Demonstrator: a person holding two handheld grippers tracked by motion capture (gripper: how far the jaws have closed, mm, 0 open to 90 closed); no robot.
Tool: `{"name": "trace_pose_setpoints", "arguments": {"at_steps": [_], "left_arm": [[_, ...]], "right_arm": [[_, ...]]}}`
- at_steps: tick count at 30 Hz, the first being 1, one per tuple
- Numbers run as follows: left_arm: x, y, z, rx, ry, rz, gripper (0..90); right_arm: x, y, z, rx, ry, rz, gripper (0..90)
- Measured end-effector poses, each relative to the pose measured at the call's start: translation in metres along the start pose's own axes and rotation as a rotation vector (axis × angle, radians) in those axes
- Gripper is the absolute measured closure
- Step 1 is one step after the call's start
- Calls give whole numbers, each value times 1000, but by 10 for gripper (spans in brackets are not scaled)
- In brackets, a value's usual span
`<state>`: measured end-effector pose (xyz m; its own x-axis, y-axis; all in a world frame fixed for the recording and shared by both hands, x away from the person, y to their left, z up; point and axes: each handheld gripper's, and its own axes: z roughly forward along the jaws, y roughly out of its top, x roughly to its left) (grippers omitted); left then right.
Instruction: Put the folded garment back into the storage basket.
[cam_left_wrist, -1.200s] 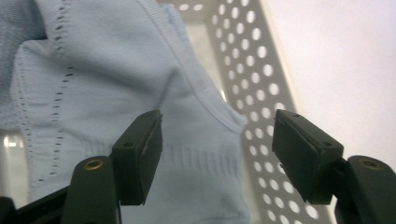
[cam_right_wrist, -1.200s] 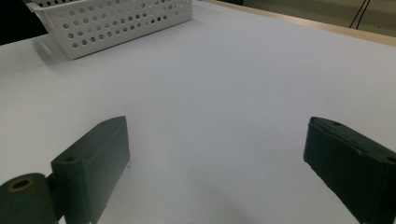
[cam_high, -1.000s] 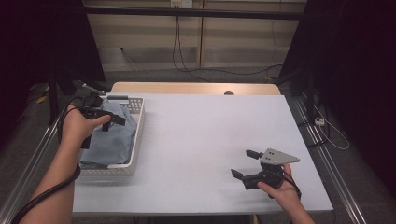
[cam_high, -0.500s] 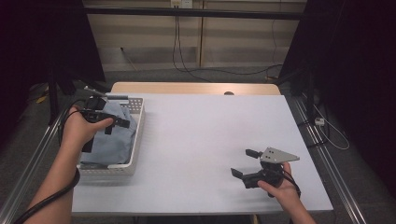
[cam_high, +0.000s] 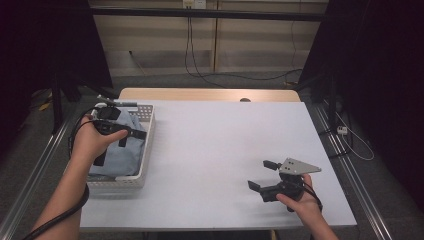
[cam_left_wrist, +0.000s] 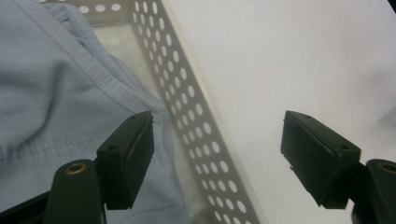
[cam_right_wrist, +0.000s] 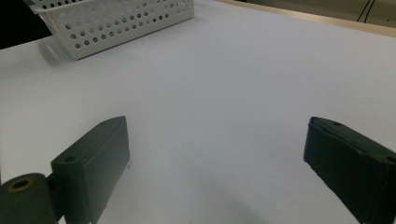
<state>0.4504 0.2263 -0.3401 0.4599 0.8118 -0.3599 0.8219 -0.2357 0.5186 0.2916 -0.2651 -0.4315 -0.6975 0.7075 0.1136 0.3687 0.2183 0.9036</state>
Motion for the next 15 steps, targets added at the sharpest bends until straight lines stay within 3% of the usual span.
{"name": "trace_pose_setpoints", "arguments": {"at_steps": [15], "left_arm": [[-17, -3, 5, -8, -38, 53, 251]], "right_arm": [[0, -2, -1, 6, 0, 5, 67]]}}
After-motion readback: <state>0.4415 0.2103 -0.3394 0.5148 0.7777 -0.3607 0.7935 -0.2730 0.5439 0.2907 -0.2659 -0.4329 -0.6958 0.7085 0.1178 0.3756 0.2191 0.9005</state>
